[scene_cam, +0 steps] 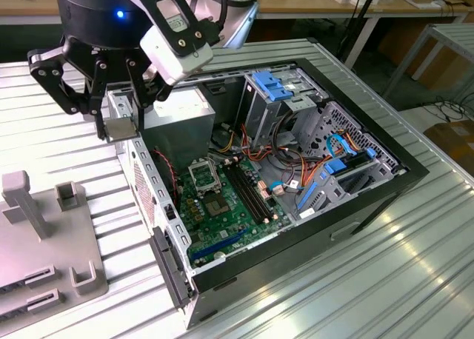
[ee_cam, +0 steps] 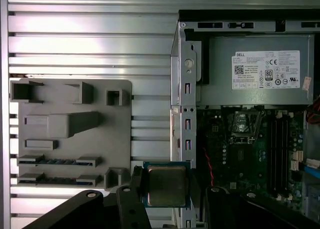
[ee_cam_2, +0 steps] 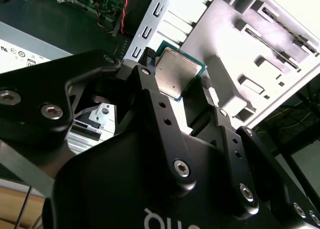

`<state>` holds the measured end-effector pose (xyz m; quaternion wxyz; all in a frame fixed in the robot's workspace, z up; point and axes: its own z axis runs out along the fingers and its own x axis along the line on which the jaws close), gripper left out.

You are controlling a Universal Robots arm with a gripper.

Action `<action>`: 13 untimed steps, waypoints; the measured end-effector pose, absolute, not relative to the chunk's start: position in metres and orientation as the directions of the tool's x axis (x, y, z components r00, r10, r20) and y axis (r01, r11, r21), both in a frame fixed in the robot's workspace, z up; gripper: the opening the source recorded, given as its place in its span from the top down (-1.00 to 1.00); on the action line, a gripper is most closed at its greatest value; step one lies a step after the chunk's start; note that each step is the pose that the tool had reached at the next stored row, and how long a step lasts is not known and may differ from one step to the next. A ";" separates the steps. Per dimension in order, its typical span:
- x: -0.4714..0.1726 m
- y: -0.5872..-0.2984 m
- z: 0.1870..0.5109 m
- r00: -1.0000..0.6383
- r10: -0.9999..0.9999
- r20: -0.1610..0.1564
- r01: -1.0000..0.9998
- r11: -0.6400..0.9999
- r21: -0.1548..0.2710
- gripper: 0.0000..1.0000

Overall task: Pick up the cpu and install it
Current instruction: 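Pick up the cpu and move it towards the insertion slot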

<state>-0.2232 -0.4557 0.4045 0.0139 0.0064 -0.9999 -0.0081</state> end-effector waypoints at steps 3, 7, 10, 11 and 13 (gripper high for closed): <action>-0.219 -0.456 0.404 -1.000 -0.013 0.027 -0.012 1.000 0.016 0.05; -0.211 -0.456 0.403 -1.000 -0.011 0.026 -0.011 1.000 0.016 0.05; -0.206 -0.456 0.403 -1.000 -0.010 0.026 -0.010 1.000 0.016 0.05; -0.204 -0.456 0.403 -1.000 -0.010 0.025 -0.010 1.000 0.016 0.05; -0.200 -0.456 0.403 -1.000 -0.010 0.025 -0.009 1.000 0.016 0.05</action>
